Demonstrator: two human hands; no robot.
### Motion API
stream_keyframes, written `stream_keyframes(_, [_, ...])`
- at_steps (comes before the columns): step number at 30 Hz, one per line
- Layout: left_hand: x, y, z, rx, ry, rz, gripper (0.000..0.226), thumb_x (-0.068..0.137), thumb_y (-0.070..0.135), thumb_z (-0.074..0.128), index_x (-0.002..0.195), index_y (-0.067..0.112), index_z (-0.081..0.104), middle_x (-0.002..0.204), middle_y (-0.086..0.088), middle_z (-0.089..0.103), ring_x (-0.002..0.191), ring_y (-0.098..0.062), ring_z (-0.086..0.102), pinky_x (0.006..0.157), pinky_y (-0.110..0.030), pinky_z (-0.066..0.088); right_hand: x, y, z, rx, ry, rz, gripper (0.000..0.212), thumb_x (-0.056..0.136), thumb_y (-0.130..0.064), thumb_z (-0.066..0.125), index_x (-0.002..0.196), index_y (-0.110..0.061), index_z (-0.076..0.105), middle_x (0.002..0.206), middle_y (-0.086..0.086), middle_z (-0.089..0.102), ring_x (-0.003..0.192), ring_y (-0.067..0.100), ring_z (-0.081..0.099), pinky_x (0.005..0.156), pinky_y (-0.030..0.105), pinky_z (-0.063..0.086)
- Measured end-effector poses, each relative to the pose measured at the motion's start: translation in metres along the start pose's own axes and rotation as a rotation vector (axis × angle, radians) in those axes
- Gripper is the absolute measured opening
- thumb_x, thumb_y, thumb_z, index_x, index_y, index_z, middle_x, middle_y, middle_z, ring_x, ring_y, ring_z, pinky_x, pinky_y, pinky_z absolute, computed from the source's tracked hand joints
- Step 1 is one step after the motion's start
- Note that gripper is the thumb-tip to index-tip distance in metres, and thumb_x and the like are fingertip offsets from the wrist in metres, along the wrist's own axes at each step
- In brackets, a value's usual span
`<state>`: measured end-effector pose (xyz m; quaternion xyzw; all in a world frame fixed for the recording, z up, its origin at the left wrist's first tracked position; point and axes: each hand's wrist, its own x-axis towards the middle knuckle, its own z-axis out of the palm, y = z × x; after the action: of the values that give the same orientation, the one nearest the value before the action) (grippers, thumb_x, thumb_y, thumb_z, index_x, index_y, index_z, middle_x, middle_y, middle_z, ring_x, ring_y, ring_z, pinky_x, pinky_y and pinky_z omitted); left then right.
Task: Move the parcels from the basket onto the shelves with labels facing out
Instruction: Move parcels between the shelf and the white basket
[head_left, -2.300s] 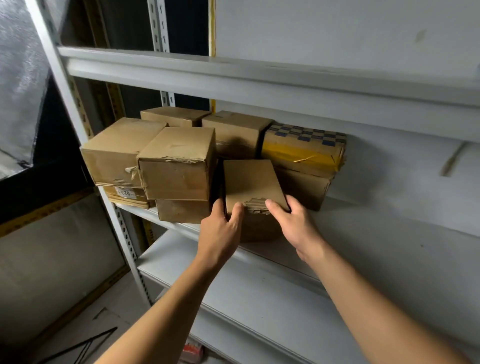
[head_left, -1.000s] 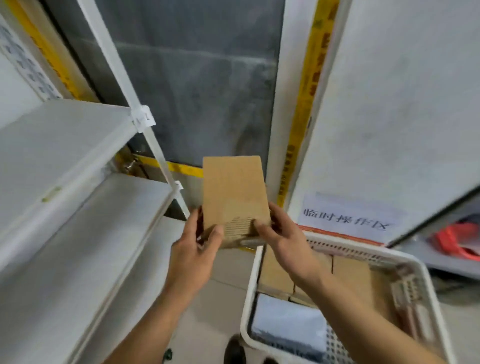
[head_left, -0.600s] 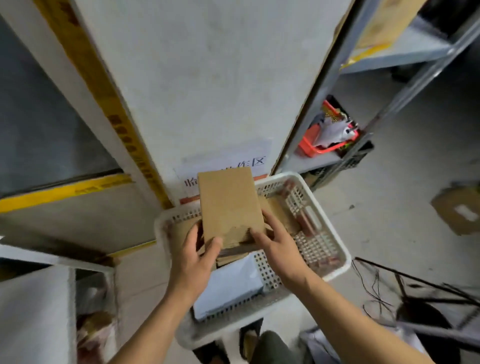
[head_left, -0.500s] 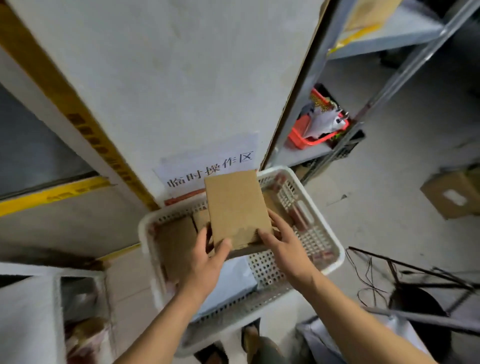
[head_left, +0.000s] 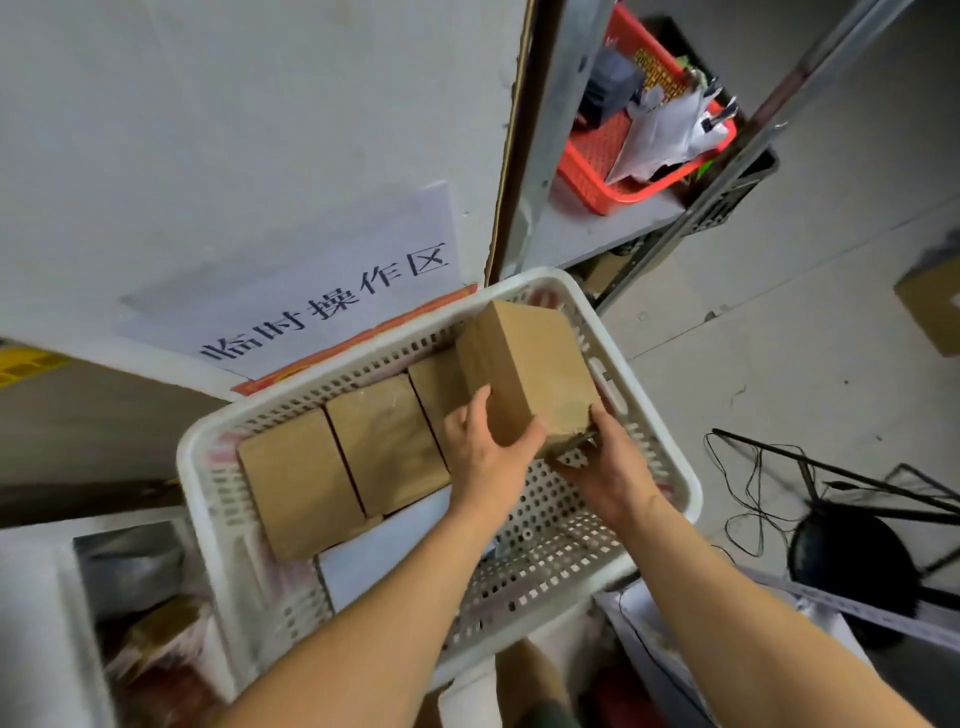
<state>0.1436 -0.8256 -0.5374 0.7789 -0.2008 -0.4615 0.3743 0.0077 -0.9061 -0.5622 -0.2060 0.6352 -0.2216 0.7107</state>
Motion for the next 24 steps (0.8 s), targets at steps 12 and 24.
stream_keyframes(12, [0.03, -0.018, 0.072, 0.311, 0.069, 0.023, 0.112, 0.076, 0.067, 0.079, 0.158, 0.052, 0.004, 0.16, 0.004, 0.008, 0.144, -0.04, 0.035, 0.11, -0.06, 0.048, 0.057, 0.01, -0.001, 0.306, 0.103, 0.294, 0.054, 0.102, -0.043, 0.065, 0.135, -0.001, 0.061, 0.124, 0.022, 0.073, 0.114, 0.039, 0.072, 0.092, 0.054, 0.062])
stream_keyframes(24, [0.039, -0.025, 0.079, 0.314, 0.062, 0.014, 0.095, 0.097, 0.03, 0.073, 0.167, 0.036, 0.009, 0.158, -0.005, 0.023, 0.143, -0.027, 0.037, 0.112, -0.041, 0.047, 0.076, 0.005, -0.016, 0.358, 0.048, 0.348, 0.048, 0.097, -0.045, 0.071, 0.133, -0.013, 0.065, 0.136, 0.013, 0.067, 0.122, 0.033, 0.066, 0.103, 0.056, 0.054])
